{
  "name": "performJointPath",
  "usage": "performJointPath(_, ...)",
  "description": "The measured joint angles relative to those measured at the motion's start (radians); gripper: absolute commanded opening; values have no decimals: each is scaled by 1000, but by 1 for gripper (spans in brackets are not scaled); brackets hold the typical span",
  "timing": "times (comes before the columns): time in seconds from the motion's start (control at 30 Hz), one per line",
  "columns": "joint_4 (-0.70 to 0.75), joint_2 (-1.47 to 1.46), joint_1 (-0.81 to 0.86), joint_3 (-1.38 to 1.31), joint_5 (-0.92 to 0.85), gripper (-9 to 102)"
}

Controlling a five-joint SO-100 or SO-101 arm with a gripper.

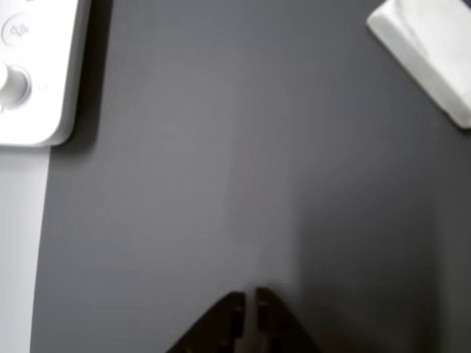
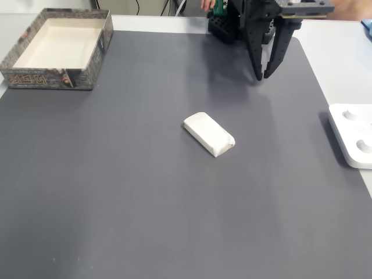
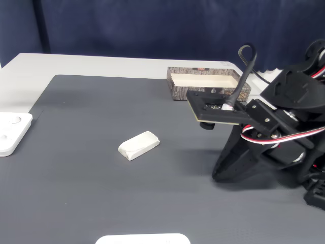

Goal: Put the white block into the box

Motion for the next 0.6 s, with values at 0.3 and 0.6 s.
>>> performJointPath(0.3, 0, 0, 0, 0, 0, -2)
performJointPath(0.6, 0, 0, 5, 0, 0, 1)
